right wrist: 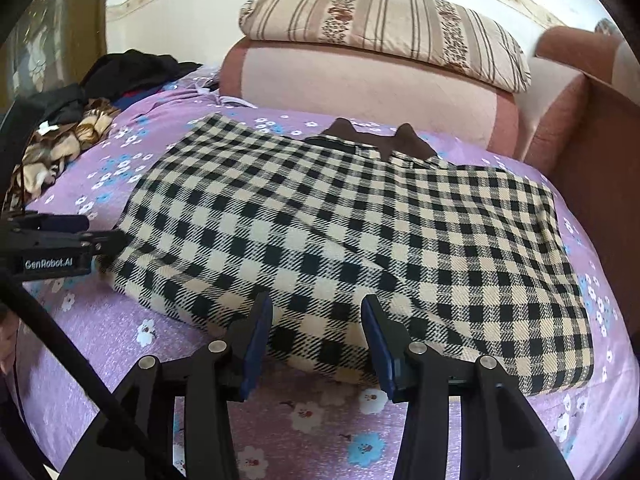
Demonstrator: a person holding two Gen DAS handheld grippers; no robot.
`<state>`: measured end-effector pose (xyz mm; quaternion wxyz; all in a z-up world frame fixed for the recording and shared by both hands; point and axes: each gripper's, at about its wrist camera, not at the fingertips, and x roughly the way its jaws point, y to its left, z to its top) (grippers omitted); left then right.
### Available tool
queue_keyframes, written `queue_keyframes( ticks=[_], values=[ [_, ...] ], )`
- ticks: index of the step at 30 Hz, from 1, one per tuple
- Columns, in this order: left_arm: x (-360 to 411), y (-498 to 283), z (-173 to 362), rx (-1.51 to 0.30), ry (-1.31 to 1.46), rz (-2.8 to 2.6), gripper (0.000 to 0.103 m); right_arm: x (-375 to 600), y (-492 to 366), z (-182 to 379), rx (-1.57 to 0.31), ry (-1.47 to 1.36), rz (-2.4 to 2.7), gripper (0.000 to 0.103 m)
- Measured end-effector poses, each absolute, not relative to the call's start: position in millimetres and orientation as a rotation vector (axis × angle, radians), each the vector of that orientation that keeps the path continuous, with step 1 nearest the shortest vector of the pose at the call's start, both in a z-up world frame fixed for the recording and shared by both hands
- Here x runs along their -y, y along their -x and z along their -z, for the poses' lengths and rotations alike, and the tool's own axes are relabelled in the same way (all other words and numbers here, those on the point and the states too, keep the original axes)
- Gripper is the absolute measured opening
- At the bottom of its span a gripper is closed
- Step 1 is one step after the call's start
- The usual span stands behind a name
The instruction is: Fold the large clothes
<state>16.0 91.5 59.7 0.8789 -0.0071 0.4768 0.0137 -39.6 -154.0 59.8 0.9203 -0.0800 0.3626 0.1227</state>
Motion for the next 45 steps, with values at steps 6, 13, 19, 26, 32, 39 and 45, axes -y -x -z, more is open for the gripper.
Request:
queue_keyframes(
  ticks=[6, 13, 19, 26, 32, 39, 45],
  values=[
    [-94.3, -16.6, -58.9, -1.002, 0.033, -0.026, 0.068, 147.0, 43.1, -57.4, -0.746, 0.179, -0.270, 0.052],
    [-97.0, -19.1, -57.3, -1.011, 0.055, -0.022, 0.068, 140.4, 46.3, -53.7, -0.752, 0.191, -0.288, 0.053],
    [-117.4, -24.3, -67.3, -0.985, 0.119, -0.044, 0.068, 128.0, 50.0, -50.4, -0.757, 0.204, -0.325, 0.055],
    [-150.3, -40.8, -58.5, -1.039, 0.342, 0.033, 0.069, 93.1, 65.1, -46.4, -0.726, 0.292, -0.404, 0.060],
    [-138.1, -81.4, -52.2, -1.059, 0.432, 0.219, 0.069, 48.5, 76.7, -35.4, -0.652, 0.485, -0.412, 0.060],
    [-106.6, -154.6, -38.0, -1.182, 0.405, 0.388, 0.075, 12.4, 61.2, -25.7, -0.621, 0.615, -0.375, 0.060],
    [-91.6, -192.7, -35.9, -1.234, 0.405, 0.437, 0.077, -8.7, 41.7, -19.8, -0.616, 0.685, -0.356, 0.057]
  ],
)
